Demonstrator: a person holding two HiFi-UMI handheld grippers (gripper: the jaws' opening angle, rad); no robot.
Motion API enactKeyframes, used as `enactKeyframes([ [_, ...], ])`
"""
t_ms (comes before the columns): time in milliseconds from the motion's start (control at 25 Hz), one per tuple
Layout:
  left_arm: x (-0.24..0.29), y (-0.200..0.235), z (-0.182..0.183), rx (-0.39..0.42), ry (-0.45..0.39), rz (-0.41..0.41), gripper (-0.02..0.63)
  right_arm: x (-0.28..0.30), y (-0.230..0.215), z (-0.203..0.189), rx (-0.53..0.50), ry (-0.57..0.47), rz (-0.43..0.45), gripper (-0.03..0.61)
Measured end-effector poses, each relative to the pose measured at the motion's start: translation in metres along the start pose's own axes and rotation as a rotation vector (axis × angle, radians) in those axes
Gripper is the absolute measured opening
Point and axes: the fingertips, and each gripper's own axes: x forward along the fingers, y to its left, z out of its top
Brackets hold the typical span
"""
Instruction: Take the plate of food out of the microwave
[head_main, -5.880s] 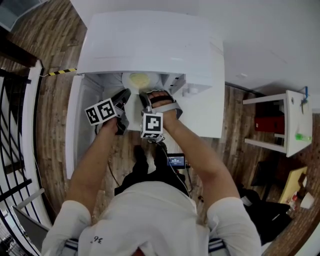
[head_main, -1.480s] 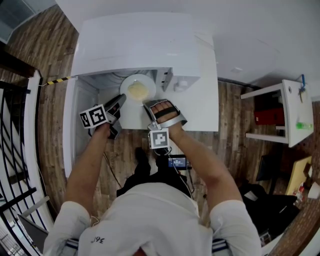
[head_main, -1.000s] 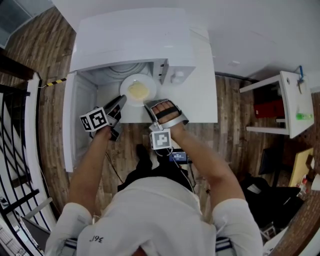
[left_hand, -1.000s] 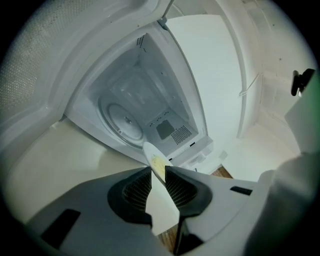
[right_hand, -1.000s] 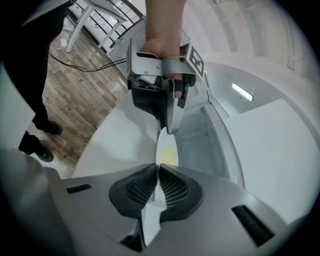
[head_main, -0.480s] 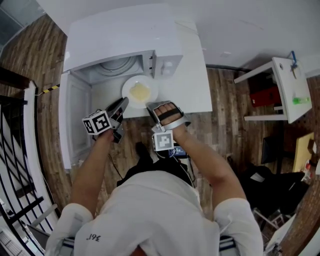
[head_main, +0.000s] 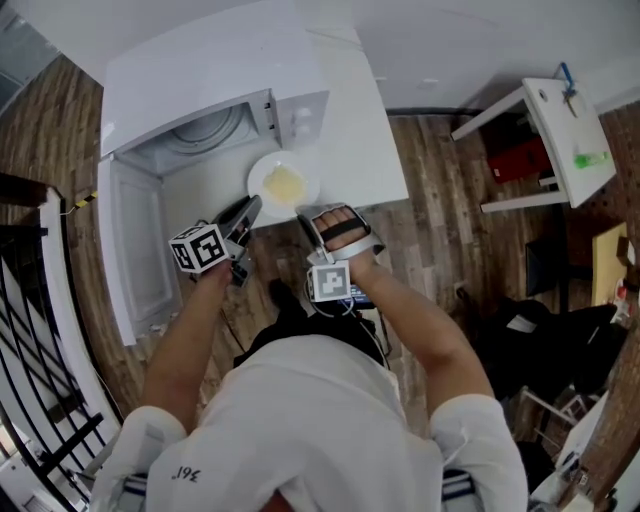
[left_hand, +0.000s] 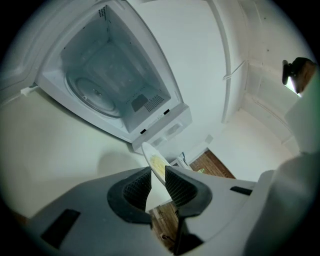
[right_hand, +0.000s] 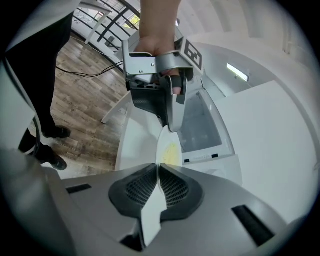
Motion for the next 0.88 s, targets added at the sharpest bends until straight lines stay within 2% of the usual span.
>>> enactKeyframes([
  [360, 0.046, -0.02, -0.042, -0.012, 0.089, -0.062, 0.074, -0.024, 0.025, -0.052, 0.031, 0.094, 0.031, 0.018],
  [880, 0.113, -0.04, -0.075, 0.023, 0.19, -0.102, 0.072, -0.036, 0.039, -0.121, 0.075, 0.192, 0.031, 0.018],
])
